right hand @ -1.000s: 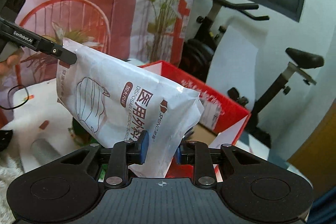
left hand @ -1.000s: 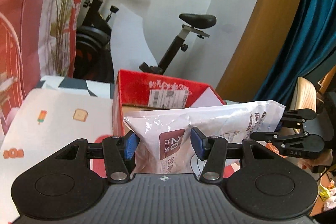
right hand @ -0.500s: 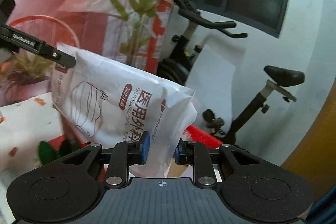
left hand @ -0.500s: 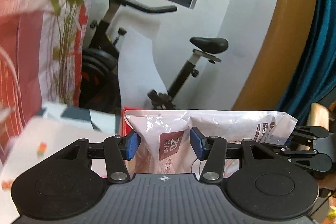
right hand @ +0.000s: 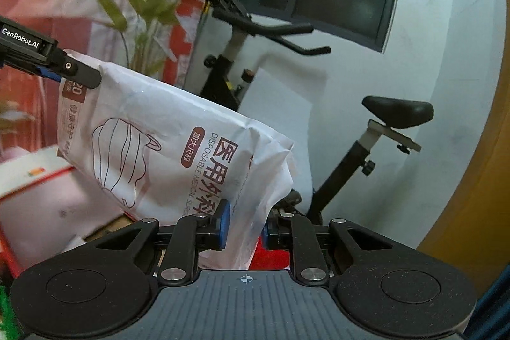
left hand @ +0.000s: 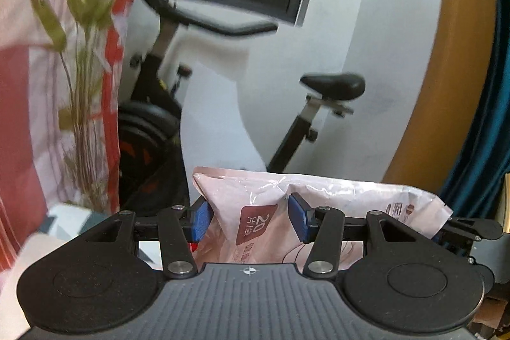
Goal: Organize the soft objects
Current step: 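Lower the white mask bag into the red box with both grippers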
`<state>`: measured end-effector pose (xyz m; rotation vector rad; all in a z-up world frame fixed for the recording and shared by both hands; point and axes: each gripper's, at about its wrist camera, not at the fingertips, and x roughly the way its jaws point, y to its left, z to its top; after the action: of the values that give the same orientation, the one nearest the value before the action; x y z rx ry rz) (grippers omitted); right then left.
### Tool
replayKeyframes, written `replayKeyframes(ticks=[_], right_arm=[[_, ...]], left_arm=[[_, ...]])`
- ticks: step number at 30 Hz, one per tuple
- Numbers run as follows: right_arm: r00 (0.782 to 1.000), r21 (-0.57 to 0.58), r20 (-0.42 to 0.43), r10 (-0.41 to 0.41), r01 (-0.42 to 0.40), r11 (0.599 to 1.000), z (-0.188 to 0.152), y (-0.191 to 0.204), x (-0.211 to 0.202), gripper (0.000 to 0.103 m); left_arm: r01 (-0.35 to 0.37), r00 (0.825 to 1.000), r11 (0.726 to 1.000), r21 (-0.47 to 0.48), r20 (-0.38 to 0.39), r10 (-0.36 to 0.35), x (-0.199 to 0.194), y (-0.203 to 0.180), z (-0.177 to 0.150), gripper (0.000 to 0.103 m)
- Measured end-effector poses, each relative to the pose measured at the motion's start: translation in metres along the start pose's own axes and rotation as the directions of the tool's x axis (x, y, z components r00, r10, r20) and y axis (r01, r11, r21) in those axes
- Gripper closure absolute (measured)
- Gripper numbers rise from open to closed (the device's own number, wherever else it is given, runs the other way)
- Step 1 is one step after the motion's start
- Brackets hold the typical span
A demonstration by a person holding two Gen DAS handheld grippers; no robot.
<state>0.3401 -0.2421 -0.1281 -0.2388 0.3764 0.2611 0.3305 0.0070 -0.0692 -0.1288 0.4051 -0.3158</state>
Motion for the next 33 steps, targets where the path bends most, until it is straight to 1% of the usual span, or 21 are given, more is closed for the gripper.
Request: replayKeyframes(ticks=[2,3,6,10,12,14,15,17,19,20,22,24,27,28,29,30,33], right_arm=[[1.000,0.016,-0.013,0.002,-0.002,1.000,-0.004,-0.004,0.007,0.086],[1.000,0.030,-0.018,0.002,-0.001,1.000,-0.007,-0.007,0.009,0.086],[0.999,0.054,-0.035,-0.014,0.016,0.998,-0.017,-0.015,0.012,0.086],[0.998,0.078,-0.045,-0.035,0.038,0.996,-0.026,-0.023,0.015,0.087],[0.998,0.082,-0.053,-0.015,0.020,0.996,-0.029,-0.026,0.017,0.088],[0.998,0.063,-0.063,0.011,-0.007,0.998,-0.030,-0.023,0.020,0.088],[0.997,0.038,-0.067,0.024,-0.022,0.999,-0.028,-0.018,0.022,0.088],[0.997,-0.003,-0.071,0.033,-0.033,0.999,-0.024,-0.010,0.026,0.089],[0.996,-0.007,-0.077,0.046,-0.047,0.999,-0.018,-0.006,0.032,0.089],[0.995,0.006,-0.081,0.052,-0.052,0.999,-0.015,-0.009,0.036,0.089],[0.990,0.071,-0.110,0.083,-0.075,0.995,-0.011,-0.018,0.047,0.093],[0.979,0.123,-0.166,0.115,-0.095,0.988,-0.012,-0.028,0.061,0.095],[0.961,0.137,-0.232,0.150,-0.120,0.983,-0.020,-0.030,0.077,0.095],[0.955,0.146,-0.246,0.166,-0.133,0.980,-0.023,-0.030,0.081,0.095],[0.951,0.163,-0.255,0.175,-0.136,0.977,-0.026,-0.031,0.084,0.096],[0.950,0.181,-0.257,0.175,-0.130,0.975,-0.029,-0.033,0.087,0.096],[0.940,0.222,-0.285,0.187,-0.125,0.967,-0.038,-0.039,0.094,0.097]], left_arm=[[-0.005,0.999,1.000,-0.006,-0.034,0.005,0.019,0.006,-0.002,0.050],[0.009,0.998,1.000,-0.017,-0.058,-0.010,0.028,0.010,-0.003,0.049],[0.070,0.995,0.997,-0.015,-0.074,-0.071,0.040,0.015,-0.004,0.050],[0.147,0.983,0.989,-0.035,-0.107,-0.150,0.053,0.015,-0.004,0.049],[0.162,0.977,0.986,-0.038,-0.135,-0.166,0.060,0.013,-0.007,0.049],[0.164,0.969,0.983,-0.082,-0.174,-0.176,0.070,0.020,-0.014,0.050],[0.148,0.968,0.983,-0.105,-0.189,-0.166,0.074,0.024,-0.019,0.050],[0.097,0.970,0.988,-0.120,-0.209,-0.121,0.081,0.035,-0.026,0.050],[0.059,0.970,0.990,-0.130,-0.227,-0.088,0.085,0.043,-0.030,0.049],[0.048,0.970,0.990,-0.132,-0.231,-0.078,0.086,0.047,-0.030,0.049],[0.037,0.971,0.992,-0.121,-0.231,-0.065,0.086,0.050,-0.029,0.050],[0.024,0.972,0.996,-0.088,-0.231,-0.044,0.086,0.049,-0.028,0.050],[0.009,0.971,0.998,-0.054,-0.238,-0.022,0.086,0.049,-0.028,0.051],[0.003,0.970,0.999,-0.053,-0.244,-0.015,0.085,0.050,-0.029,0.057],[-0.005,0.969,0.999,-0.051,-0.248,-0.008,0.086,0.050,-0.030,0.071],[-0.016,0.968,0.999,-0.047,-0.249,0.004,0.085,0.051,-0.031,0.076],[-0.055,0.970,0.997,-0.045,-0.240,0.043,0.082,0.055,-0.028,0.078]])
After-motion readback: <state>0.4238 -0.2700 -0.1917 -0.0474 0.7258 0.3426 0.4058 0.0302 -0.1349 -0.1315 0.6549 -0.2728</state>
